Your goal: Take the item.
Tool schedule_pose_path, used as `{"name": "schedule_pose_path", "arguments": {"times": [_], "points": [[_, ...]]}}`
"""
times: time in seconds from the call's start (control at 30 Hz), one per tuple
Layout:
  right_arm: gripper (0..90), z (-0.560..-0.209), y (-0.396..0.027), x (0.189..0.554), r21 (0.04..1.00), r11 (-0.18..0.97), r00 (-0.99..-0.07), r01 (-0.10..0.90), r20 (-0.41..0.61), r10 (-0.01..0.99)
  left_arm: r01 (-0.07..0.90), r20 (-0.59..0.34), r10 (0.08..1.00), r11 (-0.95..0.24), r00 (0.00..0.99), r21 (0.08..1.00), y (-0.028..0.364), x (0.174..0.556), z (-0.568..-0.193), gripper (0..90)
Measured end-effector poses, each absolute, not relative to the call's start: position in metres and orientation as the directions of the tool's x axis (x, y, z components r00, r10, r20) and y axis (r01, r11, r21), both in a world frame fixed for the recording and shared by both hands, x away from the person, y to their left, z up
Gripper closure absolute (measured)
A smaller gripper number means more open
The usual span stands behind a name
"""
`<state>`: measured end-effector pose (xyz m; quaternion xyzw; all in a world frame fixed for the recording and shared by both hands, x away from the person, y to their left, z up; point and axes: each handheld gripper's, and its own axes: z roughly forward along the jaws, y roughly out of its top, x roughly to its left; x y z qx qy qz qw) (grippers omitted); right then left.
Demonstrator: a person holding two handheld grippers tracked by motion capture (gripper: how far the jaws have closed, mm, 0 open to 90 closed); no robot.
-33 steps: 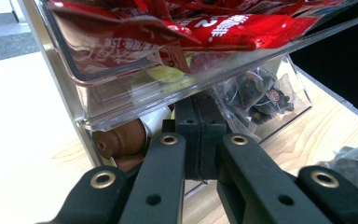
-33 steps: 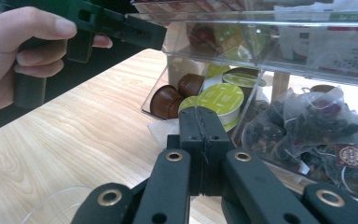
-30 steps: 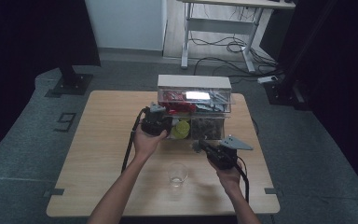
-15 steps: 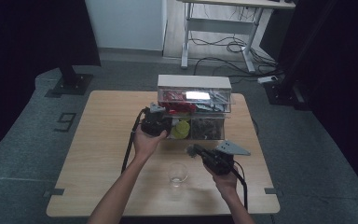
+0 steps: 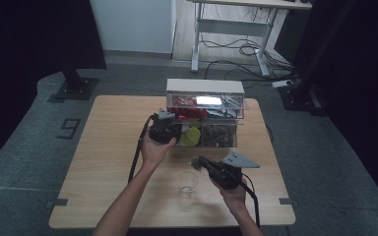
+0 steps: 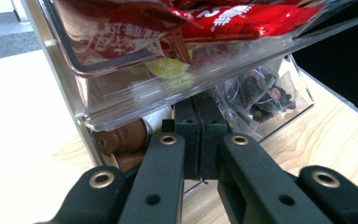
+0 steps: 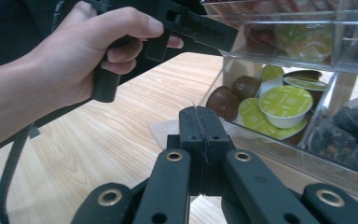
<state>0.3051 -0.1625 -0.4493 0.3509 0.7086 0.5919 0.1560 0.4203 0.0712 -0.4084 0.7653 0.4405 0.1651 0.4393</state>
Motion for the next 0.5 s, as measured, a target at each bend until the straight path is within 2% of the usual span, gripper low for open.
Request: {"name": "schedule_pose_path", "arguments": {"times": [0.5], "points": [[89.1,-0.447,-0.157,0.292,0.952,0.045,-0.73,0.303,0.202,0.653,0.53,-0.133,0.821,-0.226,0.556,0.818,0.071,0.42,-0.409,89.1]]}}
